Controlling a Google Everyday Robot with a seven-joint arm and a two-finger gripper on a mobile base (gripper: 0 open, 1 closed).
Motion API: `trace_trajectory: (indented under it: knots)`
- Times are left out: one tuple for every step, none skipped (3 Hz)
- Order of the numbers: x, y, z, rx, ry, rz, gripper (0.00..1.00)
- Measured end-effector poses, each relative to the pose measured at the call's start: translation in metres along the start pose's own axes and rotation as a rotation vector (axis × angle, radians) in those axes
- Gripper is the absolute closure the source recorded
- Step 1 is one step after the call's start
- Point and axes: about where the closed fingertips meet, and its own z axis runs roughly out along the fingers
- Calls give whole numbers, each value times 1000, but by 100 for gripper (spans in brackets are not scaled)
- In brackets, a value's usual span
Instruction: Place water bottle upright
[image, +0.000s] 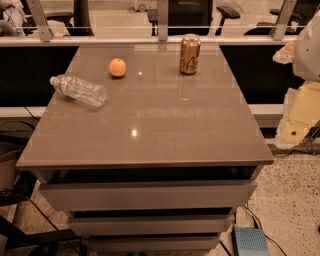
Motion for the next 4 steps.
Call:
trace_trajectory:
  knots:
    - [0,0,0,0,0,0,0]
    - [-8,-1,-1,3,-25,-17,0]
    - [-44,-6,8,10,-76,-54,0]
    - [-98,-18,26,12,-132,-90,0]
